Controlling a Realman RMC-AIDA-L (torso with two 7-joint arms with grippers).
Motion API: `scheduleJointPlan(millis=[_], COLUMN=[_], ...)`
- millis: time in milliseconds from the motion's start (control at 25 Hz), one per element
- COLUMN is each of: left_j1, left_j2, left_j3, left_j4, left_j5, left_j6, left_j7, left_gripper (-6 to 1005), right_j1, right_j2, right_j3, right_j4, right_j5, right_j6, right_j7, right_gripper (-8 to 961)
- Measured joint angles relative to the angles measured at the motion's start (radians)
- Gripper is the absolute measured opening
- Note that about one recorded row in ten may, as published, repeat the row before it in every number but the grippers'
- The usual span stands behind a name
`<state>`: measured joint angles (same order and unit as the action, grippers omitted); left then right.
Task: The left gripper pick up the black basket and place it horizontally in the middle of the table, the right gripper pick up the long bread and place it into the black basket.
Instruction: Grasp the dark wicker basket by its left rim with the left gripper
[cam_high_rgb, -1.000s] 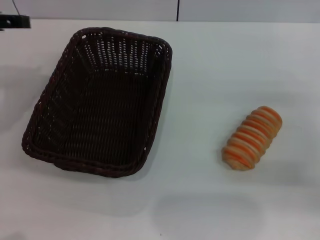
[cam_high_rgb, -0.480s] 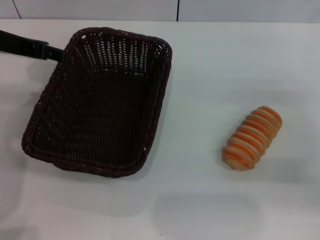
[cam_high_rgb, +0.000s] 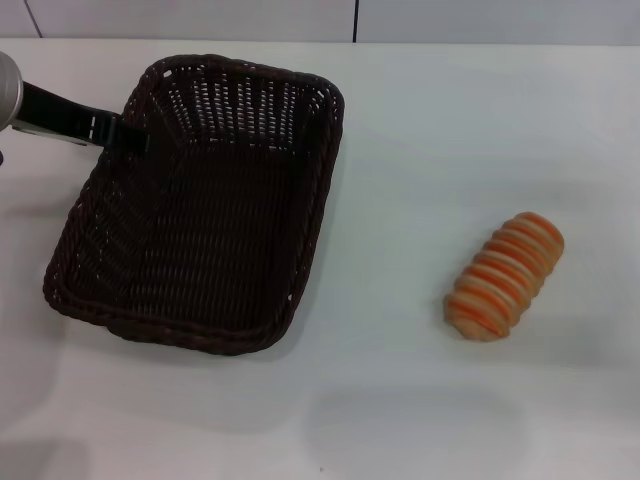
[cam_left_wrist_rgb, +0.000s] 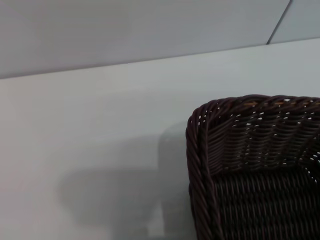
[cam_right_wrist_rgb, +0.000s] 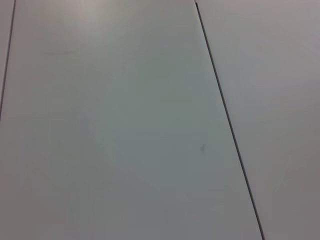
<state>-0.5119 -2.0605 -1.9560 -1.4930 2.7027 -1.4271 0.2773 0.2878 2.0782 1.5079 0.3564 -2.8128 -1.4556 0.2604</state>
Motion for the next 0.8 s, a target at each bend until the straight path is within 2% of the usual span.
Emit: scheduleJointPlan(millis=[800], left_j1=[-0.014], left_j2=[0.002], left_j3=[0.014], left_j4=[0.113], left_j5=[0.023], left_j6=[0.054], left_j7=[0.023], left_gripper=[747], right_j1=[-0.009], right_j2=[0.000], right_j3=[0.006], right_j4=[0.006], right_j5=[-0.002], right_j6=[-0.020], right_j7=[0.005], right_gripper=[625])
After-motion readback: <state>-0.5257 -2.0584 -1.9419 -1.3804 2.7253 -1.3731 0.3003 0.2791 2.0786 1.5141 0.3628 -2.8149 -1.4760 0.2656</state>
